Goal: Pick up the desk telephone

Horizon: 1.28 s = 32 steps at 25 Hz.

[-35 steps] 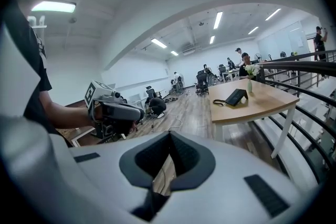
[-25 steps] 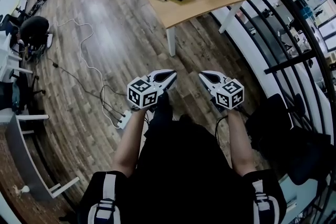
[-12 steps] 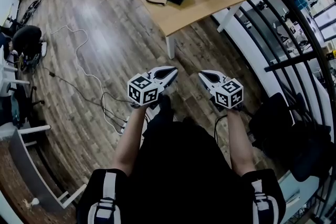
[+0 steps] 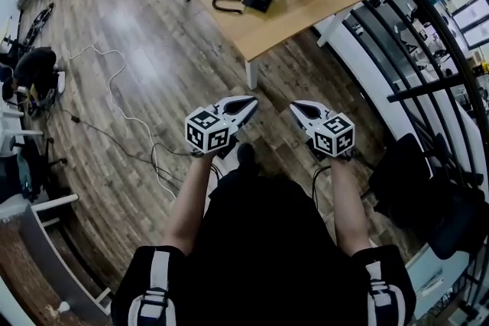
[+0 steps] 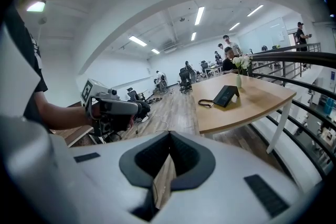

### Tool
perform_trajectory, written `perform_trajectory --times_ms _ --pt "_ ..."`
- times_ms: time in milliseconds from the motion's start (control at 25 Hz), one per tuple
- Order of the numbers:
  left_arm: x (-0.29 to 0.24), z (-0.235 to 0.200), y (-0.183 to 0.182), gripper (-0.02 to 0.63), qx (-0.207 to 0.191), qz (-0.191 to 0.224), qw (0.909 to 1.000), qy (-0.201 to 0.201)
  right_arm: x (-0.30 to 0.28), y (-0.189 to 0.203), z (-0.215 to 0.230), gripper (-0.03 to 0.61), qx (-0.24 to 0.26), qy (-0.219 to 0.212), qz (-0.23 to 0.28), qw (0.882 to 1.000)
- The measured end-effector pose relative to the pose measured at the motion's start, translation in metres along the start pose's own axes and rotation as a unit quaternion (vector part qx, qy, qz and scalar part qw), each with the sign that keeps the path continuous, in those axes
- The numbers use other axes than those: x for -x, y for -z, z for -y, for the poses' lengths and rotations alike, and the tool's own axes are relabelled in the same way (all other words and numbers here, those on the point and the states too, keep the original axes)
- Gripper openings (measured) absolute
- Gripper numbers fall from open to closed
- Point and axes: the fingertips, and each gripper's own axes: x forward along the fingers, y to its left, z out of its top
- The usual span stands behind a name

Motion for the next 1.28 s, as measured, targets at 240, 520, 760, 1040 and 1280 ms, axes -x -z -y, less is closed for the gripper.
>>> perform_trajectory --times_ms 240,520,760,1040,1280 --pt "0.006 -0.025 -0.005 0.021 0.001 0.0 1.0 0.006 -0.022 -0.017 0.004 0.021 -0.02 0.009 0.02 1.0" --pt "0.017 -0.053 -0.017 0.021 0.002 0.003 1.0 0.007 -0.051 -0.03 0.005 0.021 -0.018 0.014 0.014 1.0" --pt "0.028 -0.078 -0.024 0.021 0.002 0.005 1.0 0.007 -0.077 -0.04 0.004 0.021 -0.015 0.021 0.016 1.0" --pt "0.033 -0.095 -0.024 0.021 0.007 0.002 0.9999 0.009 -0.09 -0.041 0.004 0.021 -0.019 0.029 0.012 0.999" --pt "0.028 -0.104 -0.029 0.021 0.005 -0.001 0.9999 0.013 -0.096 -0.043 0.013 0.021 -0.025 0.034 0.012 0.999"
